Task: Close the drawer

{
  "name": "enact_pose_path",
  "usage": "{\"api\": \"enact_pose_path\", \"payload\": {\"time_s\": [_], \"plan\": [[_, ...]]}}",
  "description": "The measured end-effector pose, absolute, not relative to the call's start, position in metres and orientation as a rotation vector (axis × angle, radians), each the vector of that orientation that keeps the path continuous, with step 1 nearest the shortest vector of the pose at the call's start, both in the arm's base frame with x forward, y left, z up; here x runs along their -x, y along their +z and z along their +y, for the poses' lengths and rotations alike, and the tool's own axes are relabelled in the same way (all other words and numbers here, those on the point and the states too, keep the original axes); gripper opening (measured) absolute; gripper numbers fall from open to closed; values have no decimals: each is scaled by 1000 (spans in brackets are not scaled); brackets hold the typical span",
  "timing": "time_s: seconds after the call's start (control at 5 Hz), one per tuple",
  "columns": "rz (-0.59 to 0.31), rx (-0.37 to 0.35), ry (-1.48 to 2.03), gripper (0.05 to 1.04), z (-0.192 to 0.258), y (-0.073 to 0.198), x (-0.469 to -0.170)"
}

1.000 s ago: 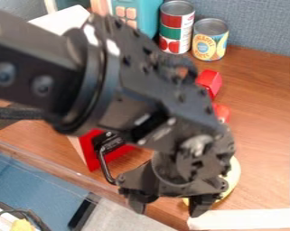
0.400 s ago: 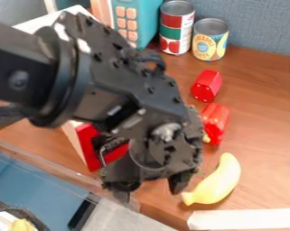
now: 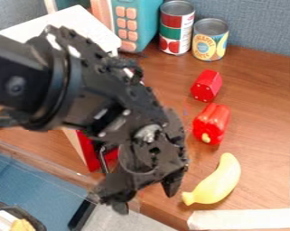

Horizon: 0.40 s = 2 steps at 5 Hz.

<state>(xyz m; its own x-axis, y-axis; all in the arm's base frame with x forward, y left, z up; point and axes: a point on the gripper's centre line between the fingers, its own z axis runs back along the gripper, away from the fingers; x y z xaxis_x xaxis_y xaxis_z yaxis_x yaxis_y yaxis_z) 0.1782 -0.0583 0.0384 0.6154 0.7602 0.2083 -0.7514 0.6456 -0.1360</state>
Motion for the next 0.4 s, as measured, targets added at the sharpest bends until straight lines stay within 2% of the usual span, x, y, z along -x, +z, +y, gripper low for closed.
{"api": "enact_pose_path", "payload": {"time_s": [0.4], "plan": [[-235, 41, 944, 1001, -49, 32, -187]]}}
